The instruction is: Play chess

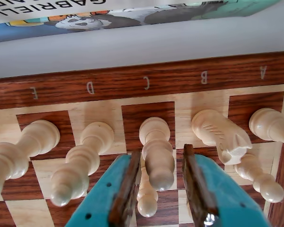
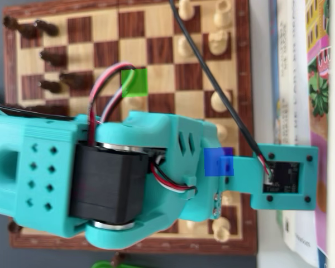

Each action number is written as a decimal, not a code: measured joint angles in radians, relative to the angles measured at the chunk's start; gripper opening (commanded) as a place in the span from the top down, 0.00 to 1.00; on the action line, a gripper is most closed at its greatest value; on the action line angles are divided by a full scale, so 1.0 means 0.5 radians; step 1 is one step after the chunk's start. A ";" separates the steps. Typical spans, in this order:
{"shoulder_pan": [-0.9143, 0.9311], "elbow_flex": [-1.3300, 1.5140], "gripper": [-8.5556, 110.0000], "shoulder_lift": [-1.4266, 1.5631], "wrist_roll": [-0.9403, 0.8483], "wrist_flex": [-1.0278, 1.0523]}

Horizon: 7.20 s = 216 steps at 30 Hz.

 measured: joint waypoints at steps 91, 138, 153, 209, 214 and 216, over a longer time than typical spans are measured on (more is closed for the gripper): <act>-0.301 1.522 0.86 1.703 0.166 0.000; -0.810 2.629 0.87 1.921 0.512 -0.727; -0.816 2.629 0.86 1.899 0.512 -0.730; -0.767 2.553 0.83 2.240 0.512 -0.727; -0.678 2.553 0.83 2.436 0.512 -0.647; -0.629 2.553 0.83 2.519 0.503 -0.577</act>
